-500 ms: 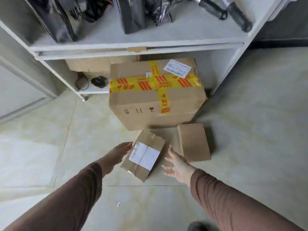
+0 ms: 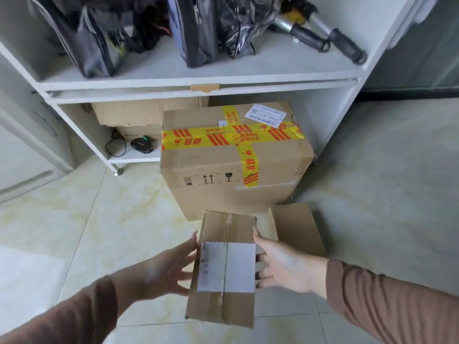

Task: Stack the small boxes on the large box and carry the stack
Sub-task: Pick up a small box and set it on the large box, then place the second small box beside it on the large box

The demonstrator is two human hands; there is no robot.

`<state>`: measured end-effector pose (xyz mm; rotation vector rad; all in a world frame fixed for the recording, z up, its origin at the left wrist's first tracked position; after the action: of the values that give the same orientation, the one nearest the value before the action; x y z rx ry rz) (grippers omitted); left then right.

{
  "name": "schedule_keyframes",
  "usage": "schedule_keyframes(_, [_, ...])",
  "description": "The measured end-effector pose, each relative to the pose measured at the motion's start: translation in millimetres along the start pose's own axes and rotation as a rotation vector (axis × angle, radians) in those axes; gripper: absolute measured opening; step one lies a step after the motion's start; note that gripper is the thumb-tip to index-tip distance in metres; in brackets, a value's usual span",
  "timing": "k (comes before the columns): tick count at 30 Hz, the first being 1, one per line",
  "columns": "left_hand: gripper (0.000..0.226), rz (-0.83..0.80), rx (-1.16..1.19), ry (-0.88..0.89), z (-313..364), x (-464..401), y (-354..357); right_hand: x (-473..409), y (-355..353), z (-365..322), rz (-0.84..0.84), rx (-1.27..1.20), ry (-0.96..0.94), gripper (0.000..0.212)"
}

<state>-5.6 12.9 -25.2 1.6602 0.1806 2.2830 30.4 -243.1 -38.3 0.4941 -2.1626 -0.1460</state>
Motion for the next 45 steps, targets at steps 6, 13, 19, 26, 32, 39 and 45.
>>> schedule_keyframes(6, [0.042, -0.004, -0.149, 0.228, 51.4, 156.5, 30.0, 132.6, 30.9, -99.4, -0.111, 0.088, -0.329, 0.043])
schedule_keyframes(13, [0.073, 0.104, -0.265, 0.36, 197.4, 190.1, 14.0, 102.1, 57.5, -240.9, -0.022, 0.136, -0.625, 0.116])
schedule_keyframes(19, [0.089, 0.303, -0.102, 0.356, 253.3, 151.0, -20.3, 35.1, 60.0, -285.4, 0.112, 0.166, -0.624, 0.097])
schedule_keyframes(26, [0.089, 0.316, -0.049, 0.369, 266.4, 125.8, -29.1, 11.5, 58.7, -290.4, 0.133, 0.173, -0.646, 0.088])
schedule_keyframes(32, [0.082, 0.705, -0.116, 0.833, 248.0, 144.8, 12.6, 40.7, 24.8, -268.1, 0.187, 0.123, -0.91, 0.079])
schedule_keyframes(39, [0.062, 0.037, -0.188, 0.702, 144.1, 36.6, 136.8, 71.2, -103.0, -155.9, 0.554, 0.109, -0.862, 0.062])
schedule_keyframes(45, [0.078, 0.113, 0.024, 0.118, 83.4, -137.0, 144.4, -1.3, -176.6, -38.1, 0.482, 0.238, -0.353, 0.071])
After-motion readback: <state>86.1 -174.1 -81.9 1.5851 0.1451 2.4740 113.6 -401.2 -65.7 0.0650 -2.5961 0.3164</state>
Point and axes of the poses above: each hand's wrist, its own x-axis away from the middle knuckle, its own y-axis out of the palm, z = x × y, the point moved 3 cm from there along -x, towards the middle knuckle, and after that the axes turned 12 degrees about -y, right-handed, at the moved point
